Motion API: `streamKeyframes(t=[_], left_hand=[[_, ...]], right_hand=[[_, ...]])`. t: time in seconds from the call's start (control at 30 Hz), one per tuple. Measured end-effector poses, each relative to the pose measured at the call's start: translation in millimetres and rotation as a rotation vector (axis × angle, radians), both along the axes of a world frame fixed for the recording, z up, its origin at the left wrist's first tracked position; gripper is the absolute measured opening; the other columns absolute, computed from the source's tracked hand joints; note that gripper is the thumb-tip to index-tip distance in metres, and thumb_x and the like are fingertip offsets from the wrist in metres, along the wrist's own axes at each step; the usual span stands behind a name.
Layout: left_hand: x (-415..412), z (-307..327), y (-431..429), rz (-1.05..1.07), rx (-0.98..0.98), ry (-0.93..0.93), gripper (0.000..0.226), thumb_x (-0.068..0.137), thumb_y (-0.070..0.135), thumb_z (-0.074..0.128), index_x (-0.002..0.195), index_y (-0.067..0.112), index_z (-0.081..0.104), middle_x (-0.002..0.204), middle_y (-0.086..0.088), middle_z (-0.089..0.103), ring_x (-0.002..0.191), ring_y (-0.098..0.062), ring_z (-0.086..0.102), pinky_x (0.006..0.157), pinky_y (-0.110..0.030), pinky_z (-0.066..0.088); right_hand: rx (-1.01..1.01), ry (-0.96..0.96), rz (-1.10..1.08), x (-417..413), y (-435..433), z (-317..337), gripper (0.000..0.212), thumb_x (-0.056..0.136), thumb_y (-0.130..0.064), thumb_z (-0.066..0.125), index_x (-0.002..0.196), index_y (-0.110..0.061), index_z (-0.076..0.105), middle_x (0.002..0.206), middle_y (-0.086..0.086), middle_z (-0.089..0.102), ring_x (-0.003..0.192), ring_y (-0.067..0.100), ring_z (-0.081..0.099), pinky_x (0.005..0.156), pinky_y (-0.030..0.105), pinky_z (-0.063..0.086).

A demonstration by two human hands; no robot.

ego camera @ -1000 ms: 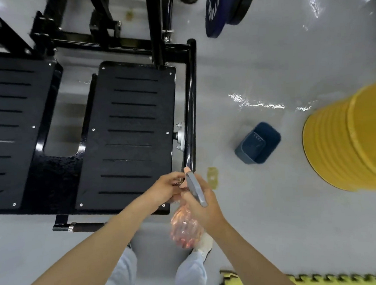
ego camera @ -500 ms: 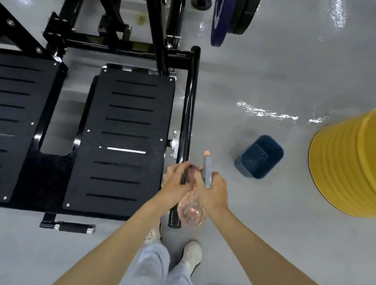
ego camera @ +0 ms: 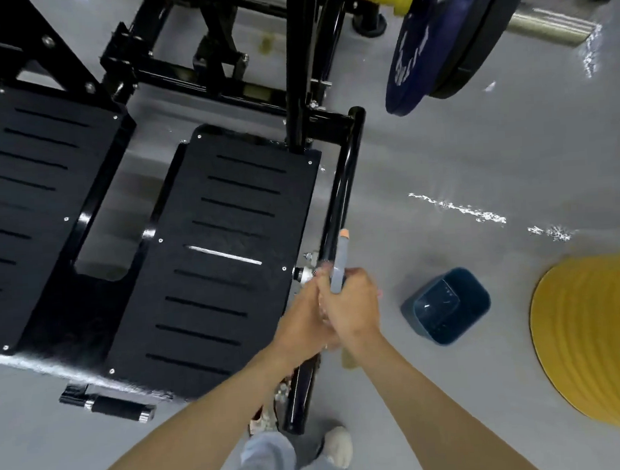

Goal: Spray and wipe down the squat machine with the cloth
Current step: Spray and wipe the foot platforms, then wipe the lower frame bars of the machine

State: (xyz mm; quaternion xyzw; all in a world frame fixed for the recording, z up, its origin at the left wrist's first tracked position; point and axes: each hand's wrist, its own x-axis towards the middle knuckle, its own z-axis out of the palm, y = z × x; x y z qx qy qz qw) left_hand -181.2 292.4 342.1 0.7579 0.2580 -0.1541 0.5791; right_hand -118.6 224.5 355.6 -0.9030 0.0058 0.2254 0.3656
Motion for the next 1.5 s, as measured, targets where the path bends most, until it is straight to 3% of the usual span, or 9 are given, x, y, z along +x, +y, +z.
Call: streamKeyframes(t=[0.17, 0.3, 0.4, 0.53, 0.67, 0.8, 1.0, 1.1, 1.5], left_hand=[[31, -9, 21, 0.189, -0.062, -0.011, 0.05, 0.067, 0.027, 0.076, 0.106, 0.04, 0.048, 0.094, 0.018, 0.063, 0.084, 0.001, 0.062, 0.077, -0.026, 0.051], [63, -4, 16, 0.193, -0.036, -0.045, 0.056, 0.067, 0.018, 0.081, 0.104, 0.039, 0.046, 0.097, 0.009, 0.066, 0.087, -0.001, 0.065, 0.082, -0.027, 0.052], [93, 4, -2, 0.234, -0.165, -0.053, 0.061, 0.067, 0.022, 0.084, 0.115, 0.024, 0.047, 0.101, 0.001, 0.069, 0.094, -0.012, 0.067, 0.092, -0.038, 0.052], [137, 12, -38, 0.232, -0.218, -0.077, 0.071, 0.06, 0.033, 0.084, 0.118, 0.029, 0.044, 0.101, 0.003, 0.068, 0.098, -0.014, 0.067, 0.093, -0.036, 0.051], [195, 27, -63, 0.291, -0.172, -0.081, 0.049, 0.075, 0.029, 0.078, 0.117, 0.029, 0.052, 0.079, 0.008, 0.069, 0.075, -0.003, 0.066, 0.066, -0.01, 0.046], [239, 33, -69, 0.305, -0.138, -0.155, 0.031, 0.084, 0.01, 0.064, 0.106, 0.029, 0.055, 0.079, -0.017, 0.058, 0.067, -0.017, 0.054, 0.065, -0.02, 0.045], [261, 25, -53, 0.311, -0.147, -0.145, 0.044, 0.08, 0.016, 0.071, 0.115, 0.033, 0.05, 0.055, 0.023, 0.047, 0.054, 0.002, 0.045, 0.06, -0.012, 0.038], [260, 19, -42, 0.336, -0.158, -0.075, 0.032, 0.071, 0.028, 0.07, 0.093, 0.044, 0.053, 0.055, 0.021, 0.047, 0.054, -0.002, 0.045, 0.063, -0.025, 0.041], [282, 2, 26, 0.6, -0.37, 0.008, 0.036, 0.073, 0.004, 0.06, 0.104, 0.021, 0.059, 0.08, 0.001, 0.06, 0.068, -0.013, 0.056, 0.065, -0.026, 0.049]], right_hand=[[0.114, 0.097, 0.208, 32, -3, -6, 0.027, 0.09, -0.039, 0.058, 0.099, -0.017, 0.071, 0.11, 0.0, 0.051, 0.103, 0.017, 0.054, 0.094, 0.035, 0.047], [0.268, 0.399, -0.251, 69, -16, -12, 0.043, 0.097, -0.041, 0.038, 0.088, -0.013, 0.07, 0.089, 0.008, 0.069, 0.083, 0.021, 0.066, 0.065, 0.029, 0.05], [0.286, 0.73, -0.437, 100, -37, -18, 0.055, 0.098, -0.052, 0.031, 0.09, -0.012, 0.068, 0.086, 0.01, 0.071, 0.08, 0.023, 0.066, 0.067, 0.031, 0.053], [0.284, 0.947, -0.484, 141, -68, -19, 0.051, 0.087, -0.058, 0.047, 0.095, -0.013, 0.07, 0.087, 0.012, 0.071, 0.071, 0.029, 0.067, 0.056, 0.033, 0.054], [0.274, 0.953, -0.412, 189, -88, -26, 0.058, 0.066, -0.055, 0.059, 0.1, -0.009, 0.071, 0.089, 0.014, 0.07, 0.083, 0.035, 0.067, 0.075, 0.046, 0.055], [0.266, 0.965, -0.379, 222, -91, -32, 0.044, 0.088, -0.048, 0.047, 0.094, -0.01, 0.069, 0.094, 0.016, 0.067, 0.093, 0.038, 0.063, 0.076, 0.047, 0.049], [0.211, 0.994, -0.253, 240, -84, -17, 0.049, 0.095, -0.047, 0.04, 0.098, -0.008, 0.07, 0.101, 0.017, 0.071, 0.1, 0.037, 0.065, 0.082, 0.047, 0.054], [0.191, 1.024, -0.204, 239, -72, -18, 0.054, 0.098, -0.045, 0.034, 0.111, -0.005, 0.067, 0.107, 0.018, 0.07, 0.1, 0.037, 0.065, 0.064, 0.038, 0.055], [0.185, 0.994, -0.41, 247, -13, -12, 0.036, 0.097, -0.03, 0.044, 0.102, -0.003, 0.067, 0.108, 0.023, 0.067, 0.102, 0.039, 0.064, 0.09, 0.053, 0.051]])
